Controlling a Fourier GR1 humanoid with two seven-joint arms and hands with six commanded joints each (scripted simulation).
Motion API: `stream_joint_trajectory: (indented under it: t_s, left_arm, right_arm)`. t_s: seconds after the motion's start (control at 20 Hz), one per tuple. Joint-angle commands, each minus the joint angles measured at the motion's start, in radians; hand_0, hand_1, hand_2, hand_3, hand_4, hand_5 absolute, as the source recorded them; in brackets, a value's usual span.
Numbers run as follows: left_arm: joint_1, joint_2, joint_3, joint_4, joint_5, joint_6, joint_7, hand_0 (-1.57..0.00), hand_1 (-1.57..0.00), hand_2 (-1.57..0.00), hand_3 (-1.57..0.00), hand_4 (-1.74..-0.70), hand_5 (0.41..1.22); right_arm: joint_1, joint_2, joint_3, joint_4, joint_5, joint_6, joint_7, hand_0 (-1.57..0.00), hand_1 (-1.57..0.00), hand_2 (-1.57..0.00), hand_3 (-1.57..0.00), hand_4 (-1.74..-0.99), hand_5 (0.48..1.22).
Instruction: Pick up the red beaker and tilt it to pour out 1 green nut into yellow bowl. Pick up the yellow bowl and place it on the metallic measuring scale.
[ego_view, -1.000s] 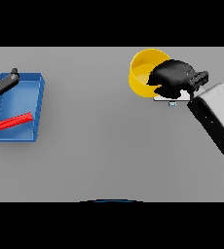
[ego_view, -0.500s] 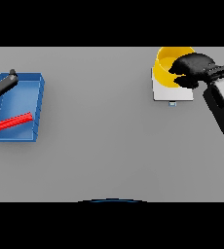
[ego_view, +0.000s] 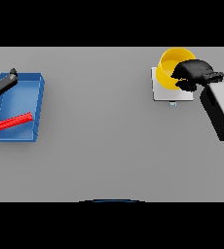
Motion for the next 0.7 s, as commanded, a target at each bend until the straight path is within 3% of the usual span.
stream_joint_trajectory:
  t_s: [0.0,0.2,0.25,0.3,0.35,0.4,0.5,0.65]
  left_arm:
    - [-0.007,0.003,0.008,0.011,0.004,-0.004,0.001,0.0,0.0,0.0,0.0,-0.8,0.729]
    - [-0.019,-0.013,-0.003,0.015,-0.006,-0.003,0.009,0.0,0.0,0.0,0.0,-0.81,0.734]
    - [-0.016,-0.011,0.0,0.025,-0.004,-0.008,0.0,0.0,0.0,0.0,0.0,-0.81,0.734]
    - [-0.018,-0.008,0.003,0.018,-0.003,-0.007,-0.006,0.0,0.0,0.0,0.0,-0.81,0.74]
    - [-0.022,-0.009,0.001,0.02,0.0,-0.014,0.005,0.0,0.0,0.0,0.0,-0.81,0.745]
    - [-0.016,-0.018,-0.003,0.018,0.002,-0.013,0.004,0.0,0.0,0.0,0.0,-0.81,0.745]
    - [-0.022,-0.023,0.0,0.037,0.003,-0.017,0.005,0.0,0.0,0.0,0.0,-0.81,0.744]
    - [-0.048,-0.044,-0.007,0.069,-0.011,-0.024,-0.004,0.0,0.0,0.0,0.0,-0.81,0.74]
  right_arm:
    - [-0.004,0.007,0.004,0.013,0.006,-0.003,0.016,-1.57,-1.5,-1.56,-1.5,-1.727,1.221]
    - [-0.016,0.021,0.003,0.065,0.007,-0.021,-0.007,-1.55,-1.42,-1.57,-1.48,-1.721,1.221]
    - [-0.017,0.017,0.001,0.08,0.005,-0.018,-0.031,-1.53,-1.4,-1.57,-1.32,-1.725,1.221]
    - [-0.025,0.026,-0.005,0.093,0.0,-0.011,-0.012,-1.54,-1.41,-1.57,-1.17,-1.728,1.221]
    - [-0.031,0.018,-0.013,0.103,-0.008,0.003,-0.023,-1.54,-1.44,-1.5,-1.02,-1.659,1.221]
    - [-0.033,0.024,-0.015,0.109,-0.011,0.009,0.0,-1.52,-1.35,-1.35,-0.91,-1.596,1.134]
    - [-0.039,0.033,-0.022,0.121,-0.019,0.017,-0.007,-0.98,-0.87,-0.95,-0.76,-1.504,0.983]
    - [-0.063,0.038,-0.023,0.157,-0.015,0.029,-0.015,-0.5,-0.44,-0.6,-0.64,-1.425,0.851]
